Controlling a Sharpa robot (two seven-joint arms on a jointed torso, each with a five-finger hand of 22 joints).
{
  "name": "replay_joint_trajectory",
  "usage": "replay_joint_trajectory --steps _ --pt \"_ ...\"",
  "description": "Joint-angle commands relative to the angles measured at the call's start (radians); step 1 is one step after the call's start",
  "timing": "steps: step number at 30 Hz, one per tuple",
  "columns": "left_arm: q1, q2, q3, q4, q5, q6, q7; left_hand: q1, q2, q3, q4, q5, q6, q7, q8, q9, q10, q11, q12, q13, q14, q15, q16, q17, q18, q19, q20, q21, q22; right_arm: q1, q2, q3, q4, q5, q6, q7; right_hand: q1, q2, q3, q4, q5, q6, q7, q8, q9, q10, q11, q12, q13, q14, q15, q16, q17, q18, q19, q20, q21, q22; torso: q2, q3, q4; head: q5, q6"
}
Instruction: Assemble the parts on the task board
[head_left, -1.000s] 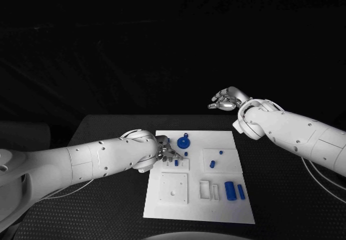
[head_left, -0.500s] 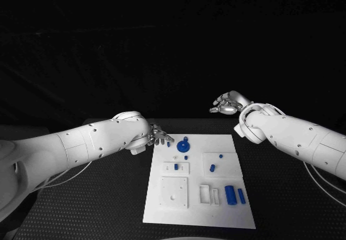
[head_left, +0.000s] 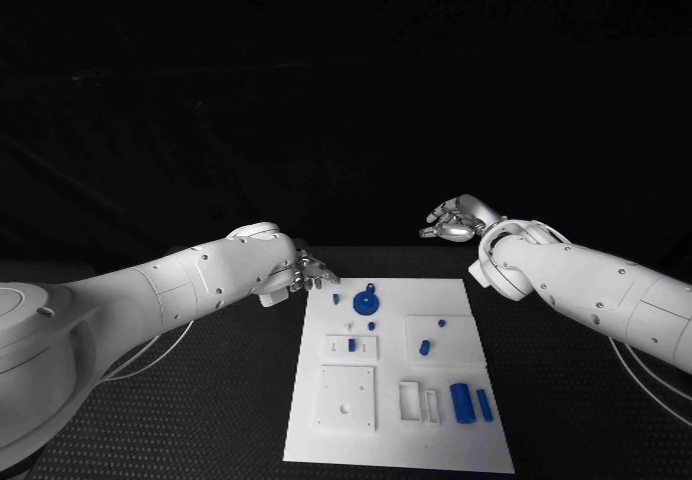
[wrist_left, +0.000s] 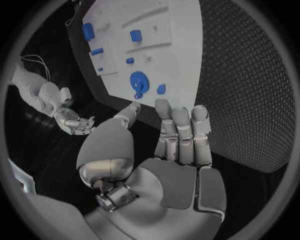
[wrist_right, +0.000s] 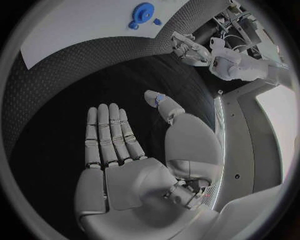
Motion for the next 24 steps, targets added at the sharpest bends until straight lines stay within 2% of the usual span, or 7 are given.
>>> replay_joint_trajectory --steps 1,4,15,19,24 --pt "-0.001 0.024 0.0 -0.029 0.01 0.037 0.029 0.006 0.009 -0.004 0.006 0.004 -0.007 0.003 -0.006 -0.002 -0.008 0.0 -0.003 0.002 -0.006 0.001 -0.004 -0.001 -0.014 -0.007 -0.123 -0.006 0.001 0.0 0.0 0.0 0.005 0.003 0.003 0.009 -0.003 0.005 0.0 0.005 0.004 -0.007 0.026 0.005 -0.001 -0.005 0.003 0.005 -0.001 -0.007 -0.001 0.007 -0.001 -0.004 -0.004 0.004 -0.007 0.002 0.012 0.001 -0.0037 0.002 0.008" --pt "-0.004 0.041 0.0 -0.056 0.009 0.044 0.031 0.008 0.018 -0.008 0.008 0.005 -0.008 0.004 -0.008 -0.005 -0.01 0.001 -0.003 0.002 -0.007 0.002 -0.004 0.0 -0.014 -0.008 -0.123 -0.007 0.002 0.0 -0.001 0.0 0.01 0.003 0.002 0.009 -0.003 0.005 0.0 0.005 0.004 -0.007 0.026 0.005 -0.001 -0.005 0.003 0.006 -0.002 -0.007 -0.001 0.007 -0.001 -0.004 -0.004 0.004 -0.007 0.002 0.019 0.0018 -0.0067 0.007 0.015" --pt "-0.005 0.075 0.0 -0.121 -0.009 0.059 0.035 0.02 0.042 -0.022 0.004 0.007 -0.009 0.005 -0.013 -0.01 -0.015 0.002 0.0 0.005 -0.01 0.003 -0.004 0.001 -0.015 -0.01 -0.121 -0.01 0.005 0.0 -0.005 0.001 0.028 0.003 -0.002 0.009 -0.002 0.005 0.0 0.005 0.005 -0.007 0.026 0.006 -0.001 -0.005 0.003 0.006 -0.003 -0.008 -0.001 0.007 -0.002 -0.004 -0.004 0.004 -0.007 0.002 0.039 0.0068 -0.0143 0.009 0.03" --pt "-0.011 0.081 0.0 -0.139 -0.017 0.065 0.037 0.025 0.049 -0.028 0.001 0.008 -0.009 0.005 -0.014 -0.012 -0.016 0.003 0.001 0.006 -0.011 0.003 -0.003 0.002 -0.015 -0.011 -0.121 -0.01 0.007 0.001 -0.008 0.001 0.036 0.003 -0.003 0.008 -0.002 0.005 0.001 0.005 0.005 -0.007 0.025 0.006 -0.001 -0.005 0.003 0.007 -0.003 -0.008 -0.001 0.008 -0.003 -0.003 -0.004 0.004 -0.007 0.002 0.045 0.009 -0.0168 0.01 0.033" --pt "-0.023 0.09 0.0 -0.157 -0.017 0.068 0.039 0.027 0.053 -0.031 0.001 0.01 -0.009 0.006 -0.015 -0.012 -0.018 0.003 0.001 0.006 -0.012 0.004 -0.003 0.002 -0.016 -0.012 -0.121 -0.011 0.007 0.003 -0.01 0.001 0.042 0.003 -0.004 0.008 -0.002 0.005 0.001 0.005 0.005 -0.007 0.025 0.006 -0.001 -0.005 0.003 0.007 -0.004 -0.008 -0.001 0.008 -0.003 -0.003 -0.004 0.004 -0.007 0.003 0.05 0.0091 -0.0185 0.011 0.036"
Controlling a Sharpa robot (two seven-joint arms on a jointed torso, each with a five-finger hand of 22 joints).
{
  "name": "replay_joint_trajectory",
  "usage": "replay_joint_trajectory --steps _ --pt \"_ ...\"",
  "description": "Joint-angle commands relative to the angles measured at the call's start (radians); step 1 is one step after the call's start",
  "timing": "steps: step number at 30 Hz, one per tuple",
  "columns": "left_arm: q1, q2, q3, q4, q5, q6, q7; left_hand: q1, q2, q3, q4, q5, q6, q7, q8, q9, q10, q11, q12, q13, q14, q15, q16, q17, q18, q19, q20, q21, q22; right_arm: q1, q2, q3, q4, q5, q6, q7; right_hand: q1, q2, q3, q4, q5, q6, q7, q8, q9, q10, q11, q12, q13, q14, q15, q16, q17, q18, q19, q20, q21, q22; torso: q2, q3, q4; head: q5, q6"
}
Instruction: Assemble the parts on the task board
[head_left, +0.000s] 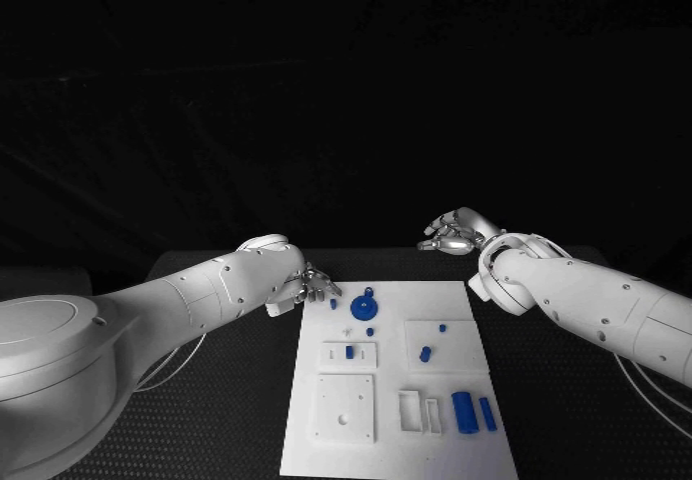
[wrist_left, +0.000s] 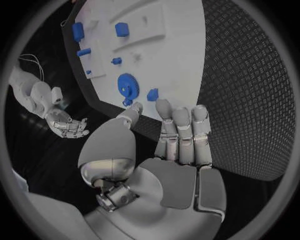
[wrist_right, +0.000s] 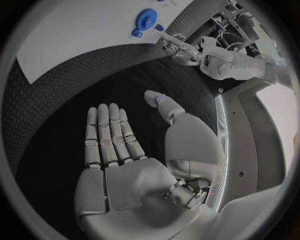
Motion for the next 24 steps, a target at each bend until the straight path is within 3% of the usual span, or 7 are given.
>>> replay_joint_trajectory --steps 1,8,24 --pt "-0.006 0.008 0.0 -0.007 -0.009 0.022 0.015 0.0 0.01 -0.008 -0.001 0.007 -0.006 0.002 -0.004 -0.002 -0.007 -0.001 0.001 0.001 -0.009 0.0 -0.003 0.001 -0.015 -0.008 -0.124 -0.004 0.008 0.002 -0.001 0.001 0.006 0.001 -0.002 0.008 -0.002 0.005 0.001 0.005 0.005 -0.007 0.025 0.006 -0.002 -0.005 0.003 0.003 -0.002 -0.008 -0.001 0.004 -0.001 -0.003 -0.004 0.004 -0.007 0.001 0.007 0.0009 -0.0025 0.0 0.002" --pt "-0.008 0.011 0.0 -0.015 -0.009 0.03 0.016 0.006 0.017 -0.013 -0.004 0.008 -0.006 0.003 -0.005 -0.003 -0.009 0.0 0.002 0.002 -0.01 0.0 -0.003 0.001 -0.016 -0.009 -0.124 -0.005 0.009 0.002 0.0 0.001 0.007 0.001 -0.002 0.008 -0.002 0.005 0.001 0.006 0.005 -0.007 0.025 0.006 -0.002 -0.005 0.003 0.004 -0.003 -0.008 -0.001 0.005 -0.001 -0.003 -0.004 0.005 -0.007 0.001 0.009 0.001 -0.0046 0.001 0.003" --pt "-0.008 0.012 0.0 -0.001 -0.008 0.048 0.018 0.02 0.029 -0.022 -0.016 0.011 -0.005 0.003 -0.005 -0.005 -0.011 0.0 0.004 0.003 -0.012 0.001 -0.003 0.002 -0.016 -0.01 -0.124 -0.007 0.011 0.002 0.004 0.001 0.006 0.001 -0.001 0.007 -0.001 0.006 0.001 0.006 0.006 -0.007 0.025 0.006 -0.002 -0.005 0.003 0.005 -0.004 -0.008 -0.001 0.006 -0.003 -0.003 -0.004 0.005 -0.007 0.002 0.01 0.0012 -0.0026 0.003 0.002"
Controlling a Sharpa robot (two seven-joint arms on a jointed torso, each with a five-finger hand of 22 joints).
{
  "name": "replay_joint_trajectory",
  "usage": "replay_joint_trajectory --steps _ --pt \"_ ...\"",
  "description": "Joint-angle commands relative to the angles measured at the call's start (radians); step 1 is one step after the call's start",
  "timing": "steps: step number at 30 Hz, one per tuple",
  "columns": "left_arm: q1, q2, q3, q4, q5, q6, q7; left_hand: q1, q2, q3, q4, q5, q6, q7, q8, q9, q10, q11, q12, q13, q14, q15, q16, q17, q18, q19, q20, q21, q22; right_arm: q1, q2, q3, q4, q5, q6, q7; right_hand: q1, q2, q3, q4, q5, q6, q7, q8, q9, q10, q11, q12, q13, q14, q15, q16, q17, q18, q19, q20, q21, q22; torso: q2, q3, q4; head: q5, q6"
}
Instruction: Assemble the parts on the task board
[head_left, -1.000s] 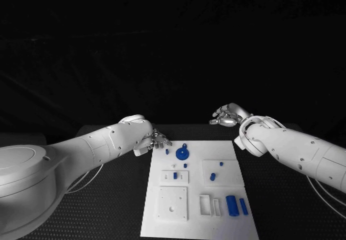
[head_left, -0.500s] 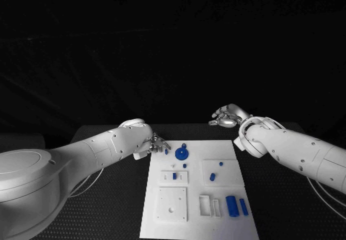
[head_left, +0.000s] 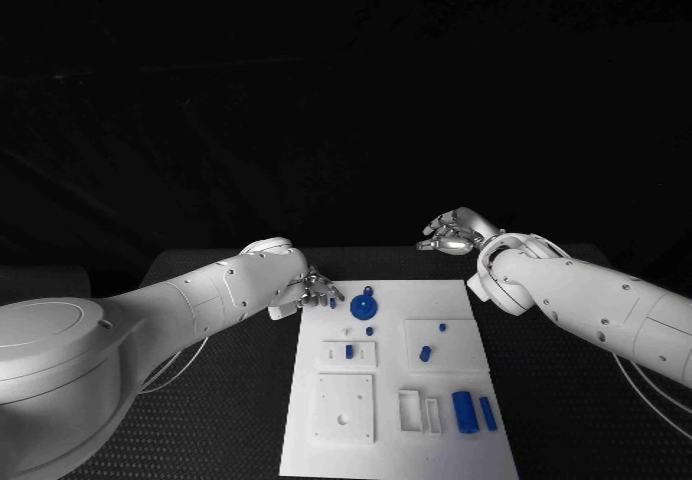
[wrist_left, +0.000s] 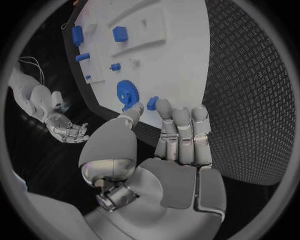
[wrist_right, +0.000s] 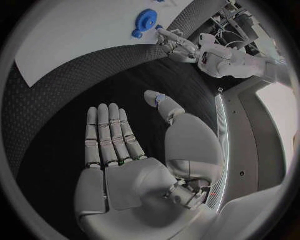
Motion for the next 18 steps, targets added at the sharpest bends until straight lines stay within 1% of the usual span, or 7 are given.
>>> replay_joint_trajectory --steps 1,6,8,11,15,18 --pt "0.0 0.002 0.0 0.003 -0.002 0.026 0.01 0.002 0.01 -0.005 -0.003 0.004 -0.005 0.003 -0.005 -0.001 -0.007 -0.003 0.004 0.001 -0.006 -0.001 -0.003 0.001 -0.016 -0.006 -0.12 -0.007 0.012 0.0 0.002 0.0 0.0 0.0 0.0 0.007 -0.001 0.006 0.001 0.006 0.006 -0.007 0.025 0.006 -0.001 -0.005 0.003 0.005 -0.001 -0.008 0.0 0.006 -0.002 -0.003 -0.004 0.005 -0.003 0.001 0.001 0.0003 0.0003 0.001 0.0" --pt "0.0 0.003 0.0 0.002 -0.002 0.028 0.01 0.004 0.011 -0.006 -0.006 0.004 -0.005 0.003 -0.005 -0.001 -0.007 -0.003 0.004 0.001 -0.006 -0.001 -0.003 0.001 -0.016 -0.006 -0.12 -0.007 0.012 0.0 0.002 0.0 0.0 0.0 0.0 0.007 -0.001 0.006 0.001 0.006 0.006 -0.007 0.025 0.006 -0.001 -0.005 0.003 0.005 -0.002 -0.008 0.0 0.006 -0.002 -0.003 -0.004 0.005 -0.003 0.001 0.001 0.0002 -0.0002 0.002 0.0" --pt "0.0 0.003 0.0 0.002 -0.002 0.027 0.01 0.03 0.02 0.001 -0.025 0.016 -0.003 0.002 -0.004 -0.001 -0.008 -0.003 0.004 0.002 -0.007 -0.001 -0.003 0.002 -0.015 -0.007 -0.121 -0.007 0.013 0.0 0.003 0.0 0.0 0.0 0.0 0.007 -0.001 0.006 0.001 0.006 0.006 -0.007 0.025 0.006 -0.001 -0.005 0.003 0.005 -0.002 -0.008 0.0 0.006 -0.002 -0.003 -0.004 0.005 -0.003 0.001 0.002 0.0003 -0.0005 0.002 0.001" --pt "0.0 0.004 0.0 0.0 -0.002 0.022 0.011 0.035 0.032 -0.005 -0.037 0.032 -0.001 0.004 -0.005 -0.003 -0.009 -0.002 0.005 0.002 -0.008 0.001 -0.002 0.002 -0.018 -0.008 -0.118 -0.007 0.015 0.0 0.004 0.0 -0.001 0.0 0.001 0.007 -0.001 0.006 0.001 0.006 0.006 -0.006 0.025 0.007 -0.001 -0.005 0.003 0.005 -0.002 -0.008 -0.001 0.006 -0.002 -0.003 -0.004 0.005 -0.003 0.001 0.002 0.0002 -0.0006 0.003 0.002" --pt "0.0 0.005 0.0 0.0 0.0 0.021 0.014 0.04 0.046 -0.007 -0.048 0.042 -0.001 0.004 -0.005 -0.005 -0.009 -0.001 0.005 0.002 -0.009 0.001 -0.002 0.003 -0.019 -0.008 -0.117 -0.008 0.015 0.0 0.005 0.001 -0.001 0.0 0.001 0.007 -0.001 0.007 0.001 0.006 0.006 -0.006 0.025 0.007 -0.001 -0.005 0.003 0.005 -0.002 -0.008 -0.001 0.006 -0.002 -0.003 -0.004 0.005 -0.003 0.001 0.002 0.0001 -0.0003 0.002 0.002" --pt "0.0 0.006 0.0 0.0 0.003 0.017 0.016 0.045 0.06 -0.007 -0.055 0.043 0.0 0.005 -0.006 -0.006 -0.009 -0.001 0.005 0.002 -0.009 0.002 -0.002 0.003 -0.019 -0.008 -0.117 -0.009 0.016 0.0 0.005 0.001 -0.001 0.0 0.002 0.007 -0.001 0.007 0.001 0.006 0.006 -0.006 0.025 0.007 -0.001 -0.005 0.003 0.006 -0.003 -0.008 -0.001 0.007 -0.003 -0.003 -0.004 0.005 -0.003 0.001 0.003 0.0008 -0.0006 0.003 0.001"
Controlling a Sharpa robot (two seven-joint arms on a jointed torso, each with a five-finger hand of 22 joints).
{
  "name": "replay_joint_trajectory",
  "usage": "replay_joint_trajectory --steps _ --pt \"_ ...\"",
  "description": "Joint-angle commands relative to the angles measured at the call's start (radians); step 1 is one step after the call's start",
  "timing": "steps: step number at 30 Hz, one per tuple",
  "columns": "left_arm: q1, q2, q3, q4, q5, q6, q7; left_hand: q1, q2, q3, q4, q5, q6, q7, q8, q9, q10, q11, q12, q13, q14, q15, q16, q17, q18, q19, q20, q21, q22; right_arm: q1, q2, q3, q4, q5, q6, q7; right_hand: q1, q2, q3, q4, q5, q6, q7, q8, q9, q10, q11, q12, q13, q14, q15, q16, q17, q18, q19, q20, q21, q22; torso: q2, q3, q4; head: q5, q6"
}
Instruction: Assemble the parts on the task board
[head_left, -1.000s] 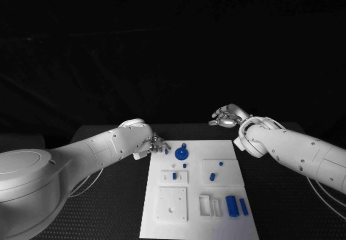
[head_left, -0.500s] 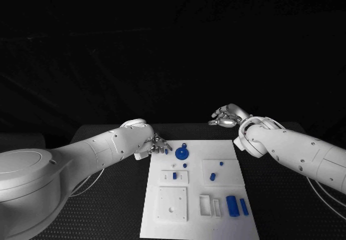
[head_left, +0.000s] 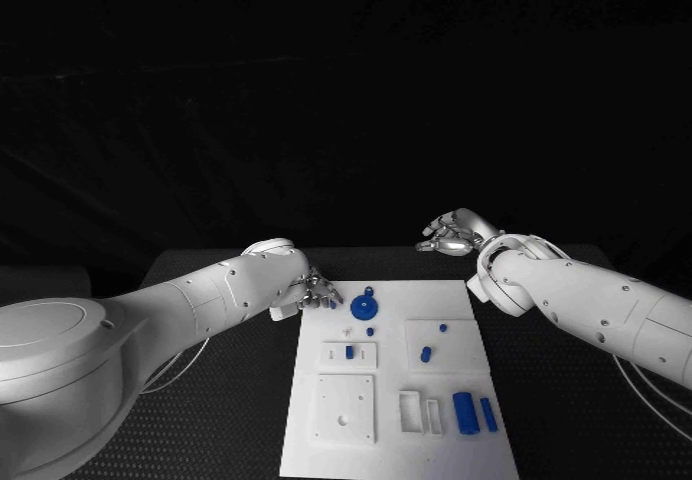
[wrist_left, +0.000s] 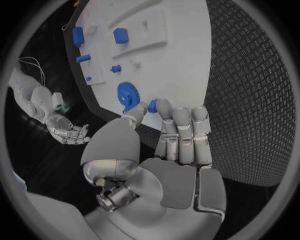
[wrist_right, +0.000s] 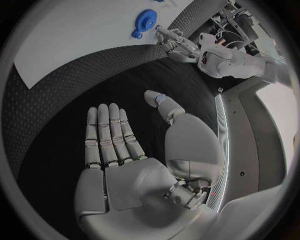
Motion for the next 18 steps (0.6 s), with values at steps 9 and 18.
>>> replay_joint_trajectory --steps 9,18 --pt "0.0 0.003 0.0 -0.002 0.042 0.029 0.025 0.031 0.062 0.012 -0.051 0.014 0.007 0.006 -0.004 -0.004 -0.004 0.004 0.002 -0.002 -0.009 0.006 -0.003 0.001 -0.023 -0.011 -0.115 -0.006 0.018 0.0 0.004 0.001 -0.003 0.0 0.003 0.007 -0.002 0.008 0.001 0.007 0.006 -0.006 0.025 0.007 -0.002 -0.005 0.003 0.007 -0.003 -0.008 -0.001 0.007 -0.003 -0.003 -0.004 0.005 -0.003 0.002 0.001 0.0004 0.0 0.001 -0.004" --pt "-0.002 -0.003 0.0 0.008 0.065 0.016 0.033 0.037 0.128 0.027 -0.133 0.1 0.067 -0.007 0.026 0.005 0.027 -0.007 -0.001 -0.008 0.008 0.003 0.006 0.003 -0.025 -0.002 -0.115 0.002 0.02 0.0 0.005 0.001 -0.005 0.0 0.004 0.007 -0.003 0.009 0.0 0.008 0.005 -0.006 0.025 0.007 -0.002 -0.005 0.003 0.008 -0.005 -0.008 -0.001 0.009 -0.004 -0.002 -0.004 0.006 -0.004 0.003 0.002 -0.0004 0.0004 0.0 -0.006"
